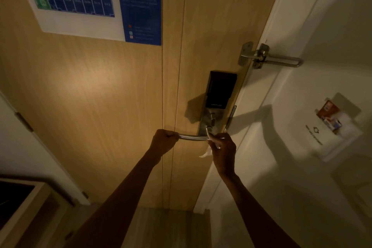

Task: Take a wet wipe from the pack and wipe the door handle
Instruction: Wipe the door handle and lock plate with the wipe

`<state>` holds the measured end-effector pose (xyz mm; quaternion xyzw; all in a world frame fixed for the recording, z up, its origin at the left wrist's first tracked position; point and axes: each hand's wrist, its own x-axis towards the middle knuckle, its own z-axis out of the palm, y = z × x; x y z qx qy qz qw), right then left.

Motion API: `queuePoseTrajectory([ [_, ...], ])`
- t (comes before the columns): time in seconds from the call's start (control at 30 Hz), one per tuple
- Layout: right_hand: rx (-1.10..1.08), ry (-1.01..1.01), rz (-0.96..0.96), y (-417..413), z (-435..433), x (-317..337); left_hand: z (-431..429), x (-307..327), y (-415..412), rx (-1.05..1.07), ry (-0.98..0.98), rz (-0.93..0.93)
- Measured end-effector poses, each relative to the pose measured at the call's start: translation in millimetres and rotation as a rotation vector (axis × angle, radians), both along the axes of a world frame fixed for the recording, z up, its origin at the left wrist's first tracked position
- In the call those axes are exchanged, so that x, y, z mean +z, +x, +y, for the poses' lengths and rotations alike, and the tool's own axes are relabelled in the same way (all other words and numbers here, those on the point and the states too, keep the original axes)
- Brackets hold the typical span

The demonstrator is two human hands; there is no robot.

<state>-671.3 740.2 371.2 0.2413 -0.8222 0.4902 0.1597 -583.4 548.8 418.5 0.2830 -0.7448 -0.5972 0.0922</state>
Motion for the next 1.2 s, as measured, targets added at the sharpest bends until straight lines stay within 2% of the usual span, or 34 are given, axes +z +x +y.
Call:
queuePoseTrajectory([
  [0.1, -0.06, -0.089, -0.038, 8.2, -6.6, -3.4, -0.5, 0.0, 0.0, 0.0, -0.004, -0.011],
  [0.23, -0.028, -0.087, -0.051, 13.9, -6.1, -3.6, -0.4, 0.1, -1.5, -0.001, -0.03, -0.021],
  [0.37, -0.038, -0.203, -0.19, 6.4, -2.9, -1.1, 0.5, 1.7, -1.0, -0.003, -0.026, -0.015],
  [0.5, -0.086, -0.192, -0.235, -5.6, -6.6, 8.3, 1.0, 0.0, -2.8, 0.02, 0.007, -0.006],
  [0.67, -0.154, -0.267, -0.564, -25.3, -19.4, 13.7, 0.1, -2.0, -5.3, 0.057, 0.023, -0.009],
  [0.83, -0.224, -0.322, -0.537, -6.4, -19.5, 8.9, 1.3, -3.2, -5.3, 0.081, 0.028, -0.001],
  [1.0, -0.317, -0.355, -0.547, -21.2, -32.7, 20.6, 2.1, 0.0, -3.7, 0.071, 0.033, -0.005],
  [1.13, -0.368, -0.257, -0.415, -15.8, -35.5, 13.8, -0.3, 1.3, -5.6, 0.061, 0.045, -0.027],
  [1.2, -0.383, -0.158, -0.444, -17.8, -33.0, 12.4, 0.8, 2.7, -6.0, 0.066, 0.06, -0.017],
])
